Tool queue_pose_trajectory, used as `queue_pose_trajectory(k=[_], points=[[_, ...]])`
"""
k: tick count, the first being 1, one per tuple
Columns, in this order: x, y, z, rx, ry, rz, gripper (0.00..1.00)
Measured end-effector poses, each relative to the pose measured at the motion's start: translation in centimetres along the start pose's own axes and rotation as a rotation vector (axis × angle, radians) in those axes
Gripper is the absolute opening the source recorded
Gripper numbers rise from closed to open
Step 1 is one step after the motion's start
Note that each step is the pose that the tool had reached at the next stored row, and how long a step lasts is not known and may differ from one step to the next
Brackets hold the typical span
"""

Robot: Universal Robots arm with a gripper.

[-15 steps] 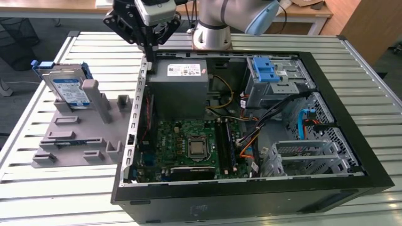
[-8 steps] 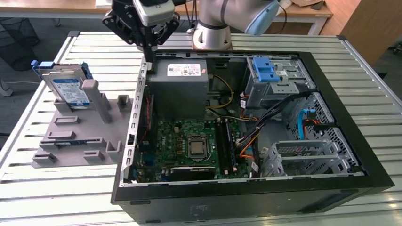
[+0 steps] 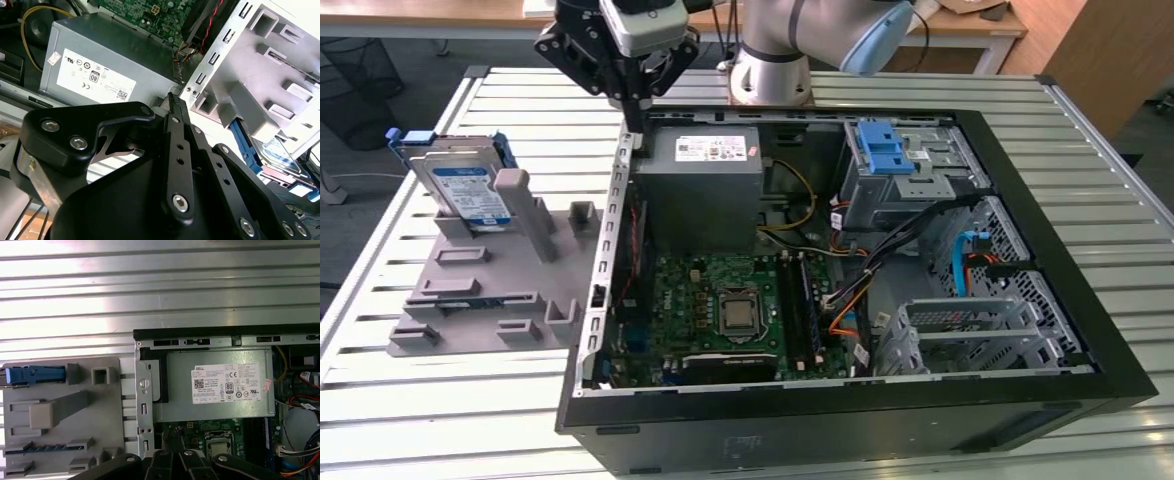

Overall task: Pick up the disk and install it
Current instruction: 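Reach for the disk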

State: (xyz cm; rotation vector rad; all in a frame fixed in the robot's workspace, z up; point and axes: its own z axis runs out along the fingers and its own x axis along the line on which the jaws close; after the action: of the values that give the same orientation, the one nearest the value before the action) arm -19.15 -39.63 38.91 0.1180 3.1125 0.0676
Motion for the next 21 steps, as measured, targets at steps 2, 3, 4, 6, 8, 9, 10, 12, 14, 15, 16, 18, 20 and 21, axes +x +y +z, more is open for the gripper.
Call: queue_pose_trajectory(k=[2,3,4,6,8,9,10,12,14,15,16,18,20,21], points=[[0.03,0.00,0.01,0.0001,0.0000,0.000,0.11],[0.06,-0.01,0.02,0.0000,0.0000,0.000,0.11],[0.08,-0.01,0.04,0.0000,0.0000,0.000,0.11],[0.14,-0.01,0.06,-0.0001,-0.0001,0.000,0.11],[0.20,-0.02,0.06,-0.0001,-0.0001,0.000,0.11],[0.22,-0.02,0.06,0.0001,0.0000,0.000,0.11],[0.25,-0.02,0.07,0.0000,0.0000,0.000,0.11],[0.30,-0.03,0.09,0.0000,0.0000,0.000,0.11],[0.34,-0.03,0.11,0.0000,0.0000,0.000,0.11],[0.37,-0.03,0.12,0.0000,0.0000,0.000,0.11],[0.40,-0.04,0.13,0.0000,-0.0001,0.000,0.11],[0.46,-0.04,0.16,0.0000,0.0000,0.000,0.11],[0.52,-0.05,0.17,0.0000,0.0000,0.000,0.11],[0.54,-0.05,0.18,0.0000,0.0000,0.000,0.11]])
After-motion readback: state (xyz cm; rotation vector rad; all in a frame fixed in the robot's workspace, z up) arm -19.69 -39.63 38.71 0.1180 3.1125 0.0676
